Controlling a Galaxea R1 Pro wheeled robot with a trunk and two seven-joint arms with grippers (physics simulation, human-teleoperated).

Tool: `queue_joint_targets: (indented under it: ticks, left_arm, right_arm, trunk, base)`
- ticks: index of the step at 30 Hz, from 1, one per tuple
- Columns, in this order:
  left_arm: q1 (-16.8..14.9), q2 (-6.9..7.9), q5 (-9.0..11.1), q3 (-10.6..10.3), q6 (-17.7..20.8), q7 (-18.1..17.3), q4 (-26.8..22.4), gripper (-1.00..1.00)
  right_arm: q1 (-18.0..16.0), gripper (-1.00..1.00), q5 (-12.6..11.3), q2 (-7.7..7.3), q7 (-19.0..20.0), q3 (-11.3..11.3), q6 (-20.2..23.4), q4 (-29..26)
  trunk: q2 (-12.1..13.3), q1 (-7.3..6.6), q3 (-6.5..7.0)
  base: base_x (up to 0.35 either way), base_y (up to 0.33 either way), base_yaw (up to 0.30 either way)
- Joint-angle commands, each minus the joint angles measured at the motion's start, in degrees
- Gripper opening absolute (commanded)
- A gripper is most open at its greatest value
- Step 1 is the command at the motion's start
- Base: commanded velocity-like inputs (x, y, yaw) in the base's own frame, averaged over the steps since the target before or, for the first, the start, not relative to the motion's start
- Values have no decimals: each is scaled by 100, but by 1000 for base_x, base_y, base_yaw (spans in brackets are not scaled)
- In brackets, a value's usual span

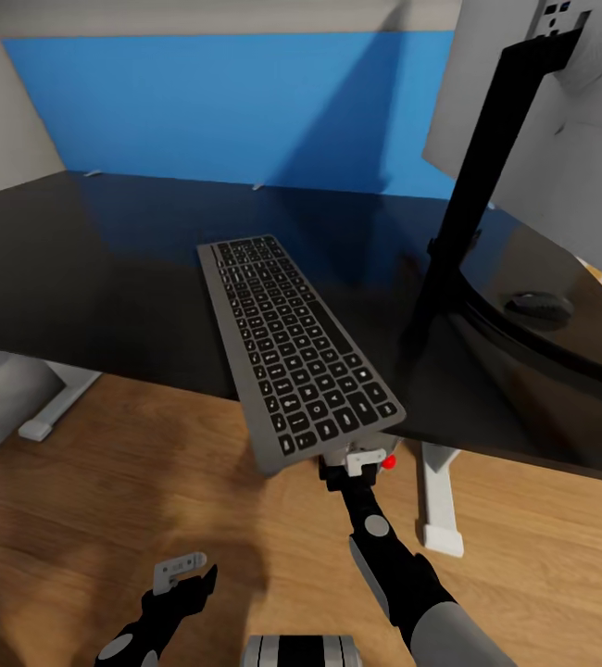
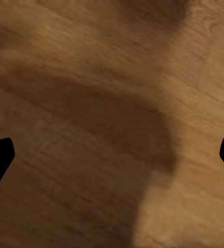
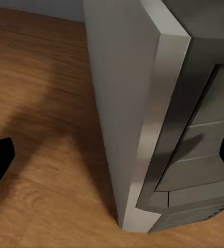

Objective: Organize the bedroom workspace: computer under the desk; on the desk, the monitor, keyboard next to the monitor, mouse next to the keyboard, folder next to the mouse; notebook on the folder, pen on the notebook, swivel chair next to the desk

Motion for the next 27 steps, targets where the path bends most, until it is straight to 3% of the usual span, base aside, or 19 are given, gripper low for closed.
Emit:
queue_joint_targets:
  ticks: [1, 10, 27]
  left_arm:
    - [-1, -3, 60, 4, 33, 21, -11, 100]
    - [-1, -3, 60, 4, 33, 21, -9, 100]
    - [-1, -3, 60, 4, 33, 21, -9, 100]
  right_arm:
    - [-6, 100, 52, 0, -58, 24, -22, 0]
    - [-6, 100, 56, 0, -78, 27, -47, 2]
    - [-6, 100, 53, 0, -80, 30, -48, 5]
  trunk:
    - [-2, 0, -3]
    - [-2, 0, -3]
    - [-2, 0, -3]
  base:
    - [130, 0, 0]
    - [180, 0, 0]
    - [31, 0, 0]
